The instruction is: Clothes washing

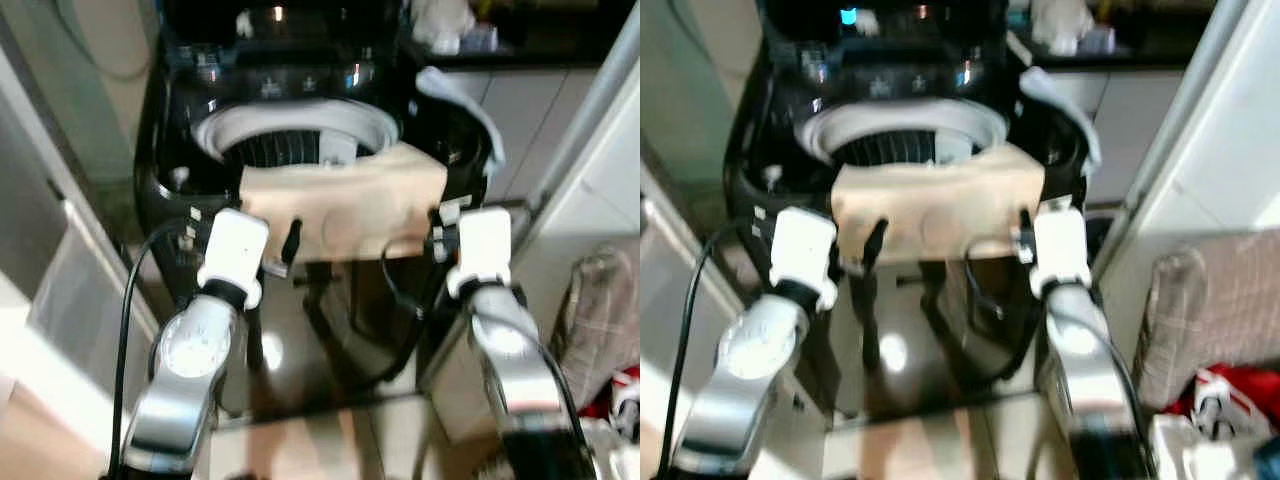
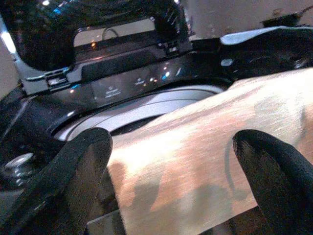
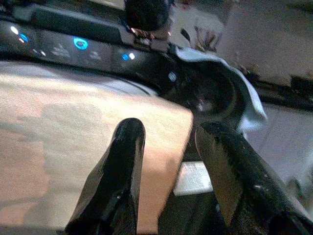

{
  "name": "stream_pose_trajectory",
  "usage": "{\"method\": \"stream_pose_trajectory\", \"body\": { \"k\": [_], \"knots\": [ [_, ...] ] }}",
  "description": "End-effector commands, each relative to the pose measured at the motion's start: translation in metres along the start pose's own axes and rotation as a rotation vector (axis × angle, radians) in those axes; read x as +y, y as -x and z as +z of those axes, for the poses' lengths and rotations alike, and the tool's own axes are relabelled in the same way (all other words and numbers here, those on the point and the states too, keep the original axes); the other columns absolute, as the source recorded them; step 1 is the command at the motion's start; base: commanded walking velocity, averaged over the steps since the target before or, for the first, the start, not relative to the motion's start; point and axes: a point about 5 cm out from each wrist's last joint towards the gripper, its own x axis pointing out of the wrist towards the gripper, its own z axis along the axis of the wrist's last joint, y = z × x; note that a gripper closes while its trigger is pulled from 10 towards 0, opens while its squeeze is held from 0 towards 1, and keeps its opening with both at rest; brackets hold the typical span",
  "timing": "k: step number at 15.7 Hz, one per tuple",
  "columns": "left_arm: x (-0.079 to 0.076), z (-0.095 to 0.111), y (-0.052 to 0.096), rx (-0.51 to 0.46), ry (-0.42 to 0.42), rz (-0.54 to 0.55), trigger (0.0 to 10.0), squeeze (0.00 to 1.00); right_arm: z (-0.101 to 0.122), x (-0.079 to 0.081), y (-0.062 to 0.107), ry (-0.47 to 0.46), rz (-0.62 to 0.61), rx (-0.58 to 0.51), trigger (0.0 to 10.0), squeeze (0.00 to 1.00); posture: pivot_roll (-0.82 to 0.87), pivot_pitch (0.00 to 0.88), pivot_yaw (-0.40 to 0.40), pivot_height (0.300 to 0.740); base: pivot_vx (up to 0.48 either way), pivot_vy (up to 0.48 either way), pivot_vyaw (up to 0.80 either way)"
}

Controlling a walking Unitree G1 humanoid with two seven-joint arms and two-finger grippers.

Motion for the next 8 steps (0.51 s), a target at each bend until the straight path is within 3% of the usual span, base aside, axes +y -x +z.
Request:
{"method": "stream_pose_trajectory", "body": {
  "k": [1,5,8],
  "knots": [
    [0.000,-0.001,-0.001,0.004,-0.002,0.014,10.0,0.00,0.000,0.000,-0.004,-0.011,0.011,0.003,10.0,0.00,-0.01,0.000,-0.011,0.740,-0.259,0.000,0.00],
    [0.000,-0.002,-0.003,0.002,0.001,0.068,10.0,0.00,-0.003,0.007,-0.014,0.007,0.060,0.025,10.0,0.00,0.00,0.000,-0.025,0.740,-0.225,-0.061,0.00],
    [-0.001,0.002,-0.005,-0.025,-0.021,0.039,10.0,0.00,-0.002,0.005,-0.018,0.004,0.054,0.005,10.0,0.00,0.00,0.001,-0.023,0.740,0.000,0.000,-0.64]
  ]
}}
